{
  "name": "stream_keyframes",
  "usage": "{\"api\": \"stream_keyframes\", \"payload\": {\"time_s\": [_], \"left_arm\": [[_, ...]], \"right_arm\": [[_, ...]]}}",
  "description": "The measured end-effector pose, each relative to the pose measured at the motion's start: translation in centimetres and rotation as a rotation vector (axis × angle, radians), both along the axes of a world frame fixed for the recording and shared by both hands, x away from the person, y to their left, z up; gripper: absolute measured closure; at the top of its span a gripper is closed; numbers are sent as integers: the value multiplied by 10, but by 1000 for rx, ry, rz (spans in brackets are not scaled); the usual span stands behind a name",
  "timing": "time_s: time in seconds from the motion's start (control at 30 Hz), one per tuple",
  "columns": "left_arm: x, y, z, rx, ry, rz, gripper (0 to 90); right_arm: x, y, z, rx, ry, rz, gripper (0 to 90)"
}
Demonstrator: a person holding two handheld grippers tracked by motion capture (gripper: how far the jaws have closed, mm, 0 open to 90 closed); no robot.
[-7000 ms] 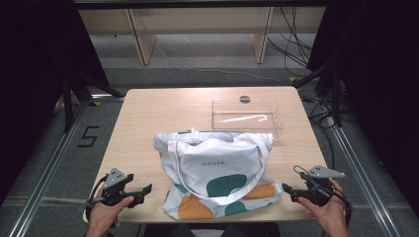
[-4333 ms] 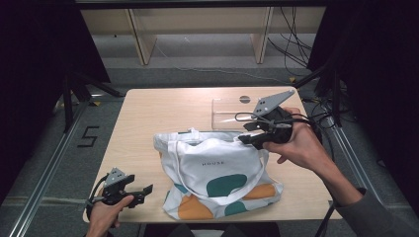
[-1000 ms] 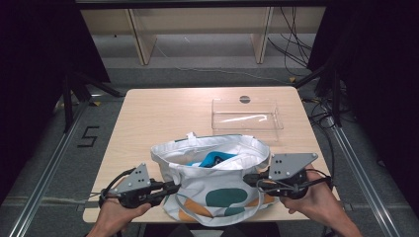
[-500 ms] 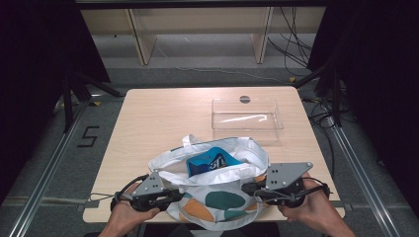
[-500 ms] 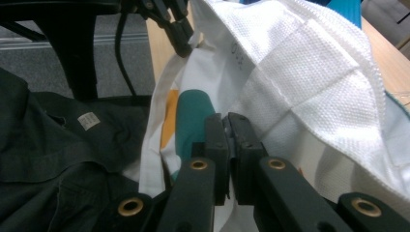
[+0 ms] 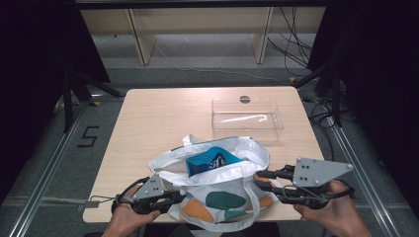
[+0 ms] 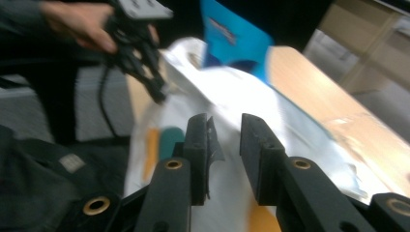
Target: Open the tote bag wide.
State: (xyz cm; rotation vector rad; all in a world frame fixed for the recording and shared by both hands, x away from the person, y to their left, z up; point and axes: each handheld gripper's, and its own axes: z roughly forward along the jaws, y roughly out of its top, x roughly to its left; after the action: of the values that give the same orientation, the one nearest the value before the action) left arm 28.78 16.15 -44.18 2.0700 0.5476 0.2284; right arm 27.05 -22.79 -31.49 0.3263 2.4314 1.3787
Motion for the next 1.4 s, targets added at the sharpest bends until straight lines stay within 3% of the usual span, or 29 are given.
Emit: {"api": "stream_keyframes", "payload": {"time_s": [0.03, 0.13, 0.23, 0.27, 0.4, 0.5, 0.53, 0.57, 0.6, 0.77, 0.8, 0.87, 0.93, 1.07, 1.1, 1.2, 1.23, 1.3, 1.4], "left_arm": [[-2, 0, 0, -7, 15, 17, 839], [0, 1, 1, -2, 3, -6, 837], [-1, 1, 2, -4, 2, 2, 836], [-1, 0, 2, -10, 6, 3, 835], [-1, 0, 4, -9, 14, 6, 833], [0, 0, 4, -10, 6, -3, 832], [1, 0, 4, -20, 1, -14, 831], [1, 0, 4, -20, 1, -14, 831], [0, 0, 5, -24, 1, -5, 830], [0, -1, 7, -30, 4, -14, 828], [-1, -2, 8, -26, 7, 0, 827], [1, -3, 10, -19, -14, -22, 826], [1, -4, 10, -12, -7, -2, 826], [1, -7, 8, -36, 6, -3, 825], [1, -7, 8, -23, -6, -14, 825], [1, -8, 6, -19, -3, -32, 824], [0, -10, 4, -11, 8, -22, 824], [1, -14, 0, 5, 12, -31, 822], [1, -20, -12, 17, 50, -51, 819]], "right_arm": [[0, -3, 2, -16, -7, -17, 724], [7, -11, 4, -51, -19, -86, 648], [12, -13, 3, -74, -16, -89, 648], [17, -11, 2, -120, -56, -98, 635], [25, -7, 4, -186, -84, -123, 599], [29, -4, 6, -217, -75, -102, 611], [31, 0, 5, -275, -88, -63, 760], [31, 0, 5, -275, -88, -63, 760], [31, 0, 4, -306, -97, -32, 853], [23, -5, 5, -303, -107, -21, 879], [16, -8, 7, -296, -139, -28, 880], [13, -10, 10, -295, -149, -25, 880], [7, -10, 11, -317, -165, -28, 881], [5, -13, 7, -314, -170, -25, 881], [5, -17, 1, -283, -170, -27, 883], [8, -21, -18, -266, -132, -30, 887], [8, -21, -18, -266, -132, -30, 887], [15, -25, -37, -283, -94, -32, 887], [16, -29, -42, -252, -58, -46, 887]]}}
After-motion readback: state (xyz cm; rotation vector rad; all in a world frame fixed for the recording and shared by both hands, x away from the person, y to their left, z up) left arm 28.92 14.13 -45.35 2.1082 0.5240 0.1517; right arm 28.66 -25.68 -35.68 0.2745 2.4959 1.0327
